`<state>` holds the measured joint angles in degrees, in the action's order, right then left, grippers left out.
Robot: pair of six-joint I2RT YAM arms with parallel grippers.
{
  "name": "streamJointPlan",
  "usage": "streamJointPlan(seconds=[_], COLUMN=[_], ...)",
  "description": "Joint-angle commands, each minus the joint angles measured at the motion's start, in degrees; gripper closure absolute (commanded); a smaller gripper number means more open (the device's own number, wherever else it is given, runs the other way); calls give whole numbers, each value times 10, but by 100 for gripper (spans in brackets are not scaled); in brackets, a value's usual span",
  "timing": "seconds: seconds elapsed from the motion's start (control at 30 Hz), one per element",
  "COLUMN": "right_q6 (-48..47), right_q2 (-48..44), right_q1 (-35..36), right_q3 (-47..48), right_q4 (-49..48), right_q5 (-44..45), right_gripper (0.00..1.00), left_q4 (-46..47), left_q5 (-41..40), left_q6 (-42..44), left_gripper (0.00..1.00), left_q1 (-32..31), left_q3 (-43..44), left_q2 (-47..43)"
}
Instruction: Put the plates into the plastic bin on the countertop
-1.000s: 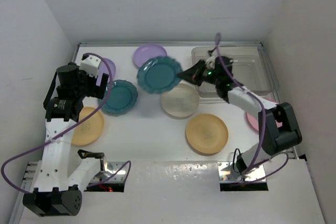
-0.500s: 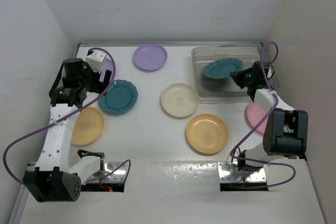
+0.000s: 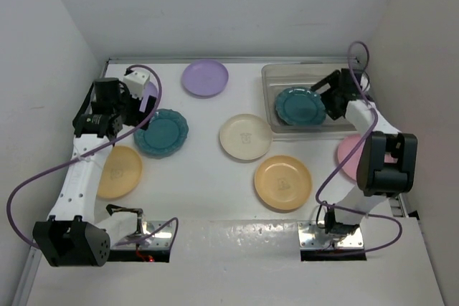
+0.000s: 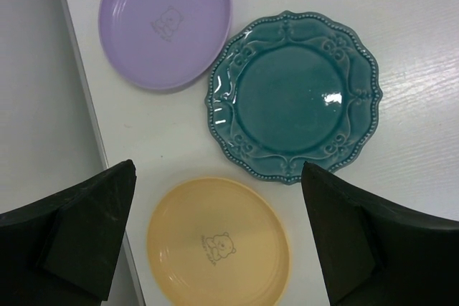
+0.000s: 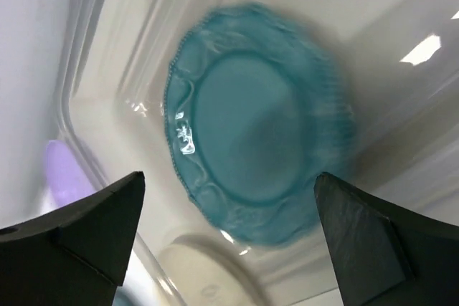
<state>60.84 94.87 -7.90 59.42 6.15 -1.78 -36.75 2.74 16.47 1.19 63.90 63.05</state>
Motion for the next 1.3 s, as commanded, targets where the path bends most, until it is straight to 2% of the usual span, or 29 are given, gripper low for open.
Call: streamJointPlan(seconds=[0.0,0.03,0.07,0.1,0.13,0.2,0.23,0.3,0.33,0.37,0.4,0.43,0.47,0.5,0.53,0.6,0.63,0.67,0.73,0.8,0.93,1.03,1.13,1.17,1.27], right_q6=[-148,-166,-185,-237,-256,-304,-300,-302,-302,-291,-285,-274,-260,-258,-242,-209,-182,-99,-46,8,20,30,59,68,126], right_q2=[-2,5,7,13,17,29,36,34,29,32,40,75,154,184,242,310,326,362,381,409,448,455,474,480,509], right_q1=[64,75,144,168,226,260,277,293,296,304,324,336,376,391,404,444,449,454,458,460,469,481,486,485,482], right_q3=[124,167,183,214,240,276,286,298,287,248,245,253,268,361,398,488,494,492,458,436,445,425,403,399,394], right_q4=[145,161,170,188,189,186,192,166,141,23,22,-40,-37,-23,28,40,7,-15,-115,-153,-142,-134,-156,-167,-187], right_q5=[125,181,234,291,319,423,440,378,202,74,73,-69,-102,-121,-168,-210,-220,-240,-259,-259,-256,-232,-219,-219,-212], right_gripper=[0,0,0,0,0,0,0,0,0,0,0,0,0,3,15,24,24,24,26,28,38,42,51,58,70], left_q4=[15,20,20,27,33,33,33,26,26,26,26,26,26,12,12,4,-2,-2,-8,-14,-27,-33,-38,-39,-39], left_q5=[-33,-41,-54,-83,-98,-140,-152,-170,-176,-176,-176,-170,-164,-148,-148,-140,-140,-140,-140,-140,-145,-145,-145,-139,-139], left_q6=[1,1,-6,-16,-23,-40,-40,-46,-46,-46,-46,-46,-46,-46,-46,-46,-46,-52,-52,-52,-47,-47,-47,-47,-47], left_gripper=[1,1,1,1,1,0,0,0,0,0,0,0,0,0,0,0,0,0,0,0,0,0,0,0,0], left_q1=[-3,-3,-3,5,5,22,22,40,47,61,61,78,87,106,115,131,147,155,174,180,186,186,186,186,186], left_q3=[2,-7,-25,-38,-50,-79,-86,-104,-109,-119,-119,-124,-124,-118,-118,-105,-105,-105,-99,-99,-99,-99,-89,-89,-84], left_q2=[-22,-27,-28,-34,-34,-34,-34,-34,-34,-34,-34,-34,-34,-26,-26,-13,-13,-13,-13,-13,-31,-36,-42,-42,-42])
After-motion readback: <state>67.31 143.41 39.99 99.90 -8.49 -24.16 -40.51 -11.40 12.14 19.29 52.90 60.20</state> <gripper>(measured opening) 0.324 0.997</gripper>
